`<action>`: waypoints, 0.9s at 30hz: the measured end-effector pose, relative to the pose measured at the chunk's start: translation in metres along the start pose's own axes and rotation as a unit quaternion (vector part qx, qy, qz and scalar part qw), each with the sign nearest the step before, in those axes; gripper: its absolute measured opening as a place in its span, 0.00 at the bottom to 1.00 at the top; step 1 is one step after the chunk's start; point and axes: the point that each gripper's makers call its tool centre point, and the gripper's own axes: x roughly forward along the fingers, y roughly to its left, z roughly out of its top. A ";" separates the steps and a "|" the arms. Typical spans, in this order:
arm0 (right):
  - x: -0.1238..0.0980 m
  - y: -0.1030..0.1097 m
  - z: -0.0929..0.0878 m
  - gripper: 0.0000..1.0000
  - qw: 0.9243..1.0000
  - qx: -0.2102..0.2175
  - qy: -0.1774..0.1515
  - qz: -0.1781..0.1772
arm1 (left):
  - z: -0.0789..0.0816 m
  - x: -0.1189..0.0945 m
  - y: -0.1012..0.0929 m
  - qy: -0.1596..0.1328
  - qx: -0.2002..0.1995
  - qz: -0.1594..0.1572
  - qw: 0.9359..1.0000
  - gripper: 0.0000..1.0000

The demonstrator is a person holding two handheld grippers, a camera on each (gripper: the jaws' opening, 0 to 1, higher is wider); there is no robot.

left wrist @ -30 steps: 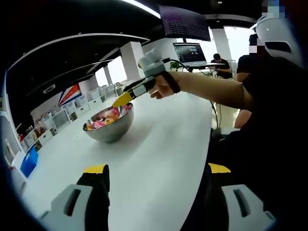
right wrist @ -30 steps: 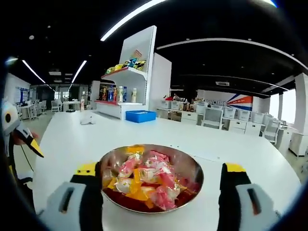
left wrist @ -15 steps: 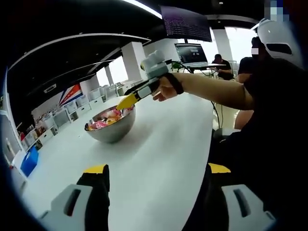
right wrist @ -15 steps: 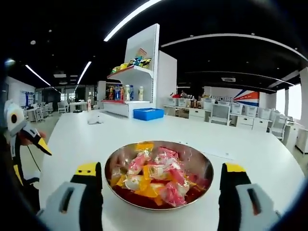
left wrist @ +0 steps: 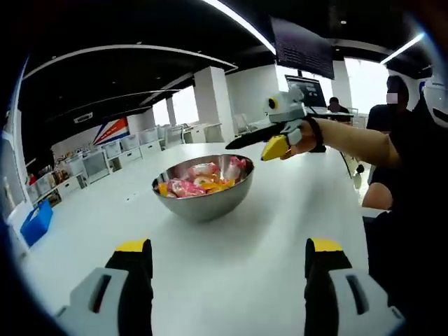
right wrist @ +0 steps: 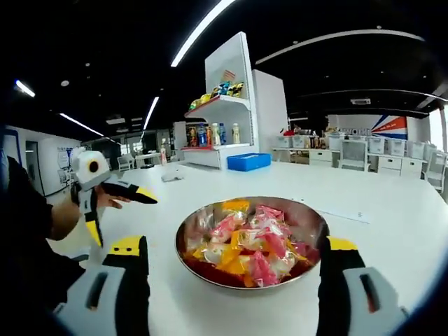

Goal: Pick up the marshmallows scattered on the table and place them into the bowl on the table

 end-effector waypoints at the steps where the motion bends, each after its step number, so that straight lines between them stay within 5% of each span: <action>1: 0.000 -0.007 -0.004 0.97 1.000 -0.016 0.005 0.004 | 0.002 0.008 0.009 -0.006 -0.009 -0.001 1.000 0.88; 4: 0.000 -0.016 -0.027 0.97 0.998 -0.036 0.042 0.025 | 0.016 0.034 0.029 -0.050 -0.024 -0.015 0.998 0.89; 12: 0.027 -0.021 -0.051 0.97 0.989 -0.098 0.067 0.083 | -0.001 0.093 0.061 -0.047 0.036 -0.034 0.998 0.92; 14: 0.032 -0.017 -0.053 0.97 0.988 -0.103 0.064 0.093 | -0.002 0.099 0.062 -0.048 0.033 -0.041 0.997 0.92; 16: 0.040 -0.026 -0.053 0.97 0.989 -0.105 0.050 0.089 | -0.002 0.111 0.054 -0.051 0.062 -0.063 0.995 0.92; 18: 0.045 -0.027 -0.056 0.97 0.991 -0.085 0.033 0.099 | -0.001 0.118 0.056 -0.052 0.102 -0.053 0.992 0.89; 20: 0.049 -0.034 -0.059 0.97 0.992 -0.083 0.025 0.095 | 0.006 0.123 0.053 -0.082 0.124 -0.053 0.988 0.89; 27: 0.050 -0.032 -0.058 0.94 0.991 -0.081 0.014 0.106 | 0.005 0.125 0.050 -0.076 0.119 -0.055 0.989 0.89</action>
